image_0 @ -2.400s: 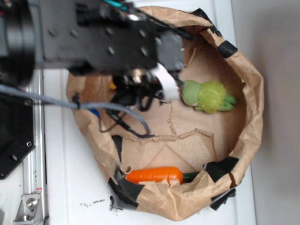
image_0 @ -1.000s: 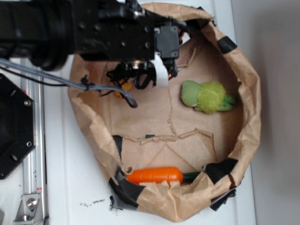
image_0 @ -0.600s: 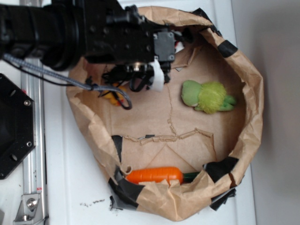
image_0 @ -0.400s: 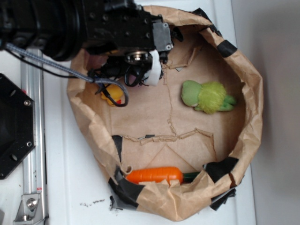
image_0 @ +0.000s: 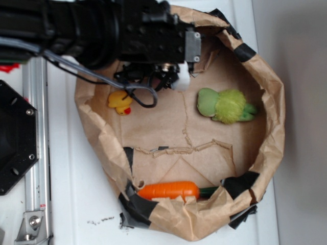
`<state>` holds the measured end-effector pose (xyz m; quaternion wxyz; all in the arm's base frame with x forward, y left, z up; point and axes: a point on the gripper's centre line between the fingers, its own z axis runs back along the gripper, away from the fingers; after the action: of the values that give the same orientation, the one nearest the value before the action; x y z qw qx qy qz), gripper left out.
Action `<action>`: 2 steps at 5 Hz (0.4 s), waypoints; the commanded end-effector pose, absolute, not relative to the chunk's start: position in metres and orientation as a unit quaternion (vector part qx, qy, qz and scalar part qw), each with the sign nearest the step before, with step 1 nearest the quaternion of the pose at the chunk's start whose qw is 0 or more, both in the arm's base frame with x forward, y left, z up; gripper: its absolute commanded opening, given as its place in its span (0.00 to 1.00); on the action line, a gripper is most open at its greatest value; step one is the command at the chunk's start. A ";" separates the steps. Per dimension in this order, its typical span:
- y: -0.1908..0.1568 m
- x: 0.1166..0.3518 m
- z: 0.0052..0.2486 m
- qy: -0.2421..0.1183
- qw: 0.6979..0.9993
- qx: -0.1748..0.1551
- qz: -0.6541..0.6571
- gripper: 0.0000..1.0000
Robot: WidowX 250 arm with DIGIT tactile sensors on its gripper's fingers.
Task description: Grab the rock.
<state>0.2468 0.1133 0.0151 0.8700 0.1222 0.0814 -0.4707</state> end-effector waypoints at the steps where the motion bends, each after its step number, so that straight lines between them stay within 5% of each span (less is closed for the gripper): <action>1: 0.117 0.244 0.016 0.073 0.875 0.140 -0.458 1.00; 2: 0.126 0.243 0.009 0.094 0.876 0.139 -0.452 1.00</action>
<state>0.2511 0.1202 0.0142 0.8692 0.1357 0.0899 -0.4669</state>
